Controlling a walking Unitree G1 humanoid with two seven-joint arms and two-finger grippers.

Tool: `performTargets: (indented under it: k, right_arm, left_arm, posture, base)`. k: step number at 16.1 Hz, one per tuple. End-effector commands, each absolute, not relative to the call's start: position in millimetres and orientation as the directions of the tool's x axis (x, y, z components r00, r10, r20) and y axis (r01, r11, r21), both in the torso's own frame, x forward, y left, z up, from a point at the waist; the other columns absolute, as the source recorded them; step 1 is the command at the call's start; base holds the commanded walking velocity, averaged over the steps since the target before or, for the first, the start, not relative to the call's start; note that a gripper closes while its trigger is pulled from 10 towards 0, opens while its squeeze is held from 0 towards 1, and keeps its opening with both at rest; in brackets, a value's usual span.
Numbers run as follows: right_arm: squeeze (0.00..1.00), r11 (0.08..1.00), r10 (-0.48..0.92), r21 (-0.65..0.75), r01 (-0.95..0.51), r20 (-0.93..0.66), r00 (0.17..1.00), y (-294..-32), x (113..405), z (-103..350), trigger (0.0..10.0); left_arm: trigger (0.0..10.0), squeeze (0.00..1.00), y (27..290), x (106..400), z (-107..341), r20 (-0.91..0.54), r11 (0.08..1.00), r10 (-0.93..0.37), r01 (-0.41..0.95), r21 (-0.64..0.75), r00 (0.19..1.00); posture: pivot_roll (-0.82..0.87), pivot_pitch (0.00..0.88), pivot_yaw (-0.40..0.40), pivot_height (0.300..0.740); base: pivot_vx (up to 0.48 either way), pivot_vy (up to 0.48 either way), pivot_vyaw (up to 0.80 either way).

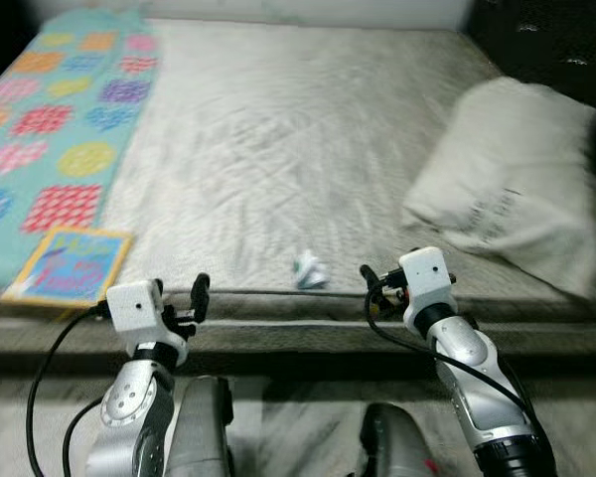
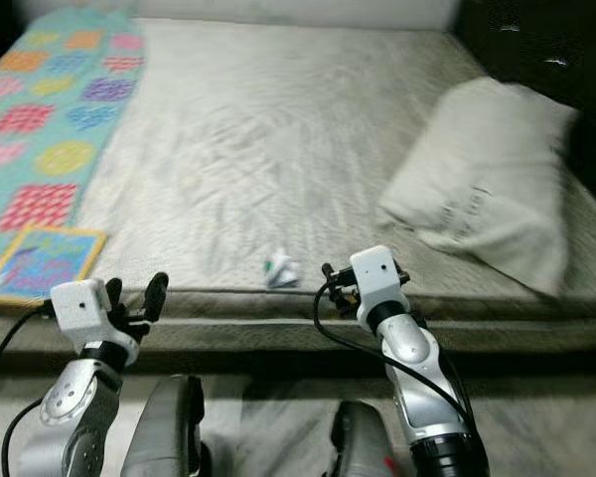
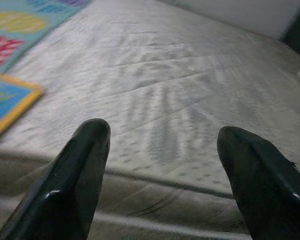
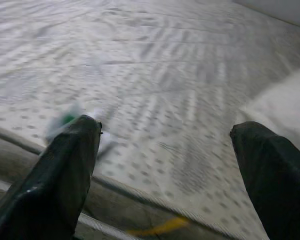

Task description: Clean up the room

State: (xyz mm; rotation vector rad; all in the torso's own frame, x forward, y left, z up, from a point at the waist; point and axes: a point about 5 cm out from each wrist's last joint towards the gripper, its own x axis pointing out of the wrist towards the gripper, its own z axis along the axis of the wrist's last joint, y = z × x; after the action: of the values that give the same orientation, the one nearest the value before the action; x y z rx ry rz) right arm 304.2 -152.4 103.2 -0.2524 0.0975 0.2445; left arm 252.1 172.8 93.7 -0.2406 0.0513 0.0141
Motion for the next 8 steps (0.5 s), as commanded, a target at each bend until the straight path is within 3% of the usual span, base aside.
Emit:
performTargets:
  k: [1,8]
  right_arm:
    - [0.00,0.937,0.236,-0.237,-0.257,-0.116,0.965,-149.8,306.0,106.3,10.0]
    - [0.00,0.950,0.209,-0.211,-0.231,-0.120,0.970,-151.6,307.9,105.5,10.0]
  left_arm:
    - [10.0,0.00,175.2,251.1,96.7,-0.047,0.971,0.009,-0.020,-0.237,0.999]
    - [10.0,0.00,172.9,251.5,99.6,-0.042,0.966,-0.021,0.010,-0.257,0.999]
  posture:
    - [0.02,0.150,-0.039,0.591]
    - [0.02,0.167,-0.031,0.591]
  base:
    - [0.000,0.000,0.59]
    - [0.000,0.000,0.00]
